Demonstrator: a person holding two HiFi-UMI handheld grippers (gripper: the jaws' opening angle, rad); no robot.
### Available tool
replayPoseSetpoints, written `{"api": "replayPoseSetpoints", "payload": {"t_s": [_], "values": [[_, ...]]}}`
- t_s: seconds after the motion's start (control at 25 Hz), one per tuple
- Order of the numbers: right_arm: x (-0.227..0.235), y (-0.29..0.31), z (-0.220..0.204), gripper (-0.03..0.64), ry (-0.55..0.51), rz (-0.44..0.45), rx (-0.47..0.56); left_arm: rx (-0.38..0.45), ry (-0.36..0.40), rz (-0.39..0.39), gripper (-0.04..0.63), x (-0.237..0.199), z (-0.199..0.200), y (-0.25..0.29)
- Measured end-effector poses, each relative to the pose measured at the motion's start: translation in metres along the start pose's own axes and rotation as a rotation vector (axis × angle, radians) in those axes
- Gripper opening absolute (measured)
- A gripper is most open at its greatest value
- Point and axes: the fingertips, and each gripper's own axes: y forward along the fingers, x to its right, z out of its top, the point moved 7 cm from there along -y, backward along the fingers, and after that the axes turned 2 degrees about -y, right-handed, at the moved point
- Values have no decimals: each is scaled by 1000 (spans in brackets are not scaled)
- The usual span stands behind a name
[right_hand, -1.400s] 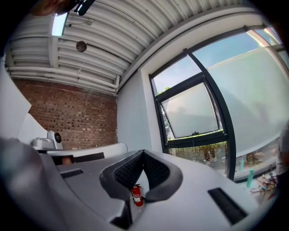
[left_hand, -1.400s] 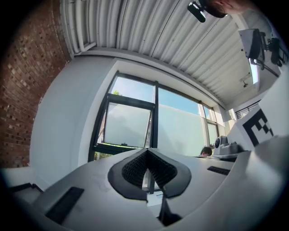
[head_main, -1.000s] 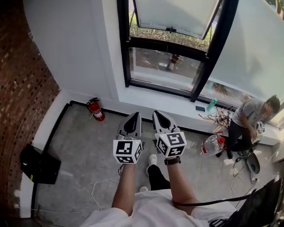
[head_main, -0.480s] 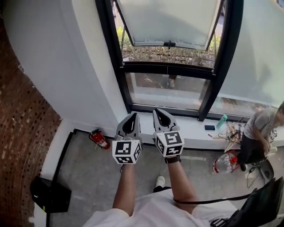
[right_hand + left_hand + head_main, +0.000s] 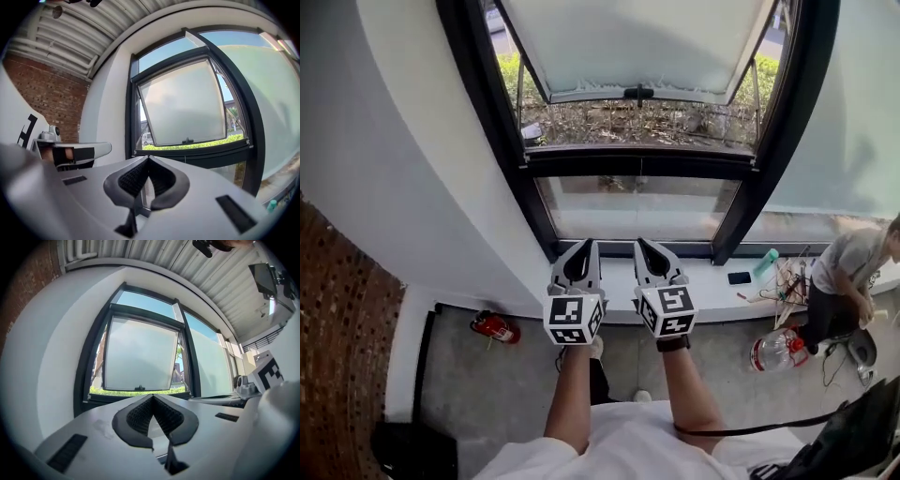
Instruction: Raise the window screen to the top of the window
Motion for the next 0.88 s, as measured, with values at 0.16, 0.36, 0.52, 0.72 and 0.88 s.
{"api": "replayPoseSetpoints", "payload": {"t_s": [0.16, 0.36, 0.52, 0.72, 0.88], "values": [[43, 76, 14, 2, 26, -113, 35, 38, 13, -134, -3, -35, 13, 89], [67, 160, 70, 2, -13, -212, 120, 88, 7, -225, -3, -92, 46, 172], [70, 197, 54, 2, -24, -240, 63, 38, -14, -283, -3, -114, 29, 210], [102, 226, 37, 2, -30, -222, 19, -34, 63, -381, -3, -106, 0, 253], [119, 233, 35, 2, -51, -177, 11, -123, 383, -415, -3, -104, -24, 283]]}}
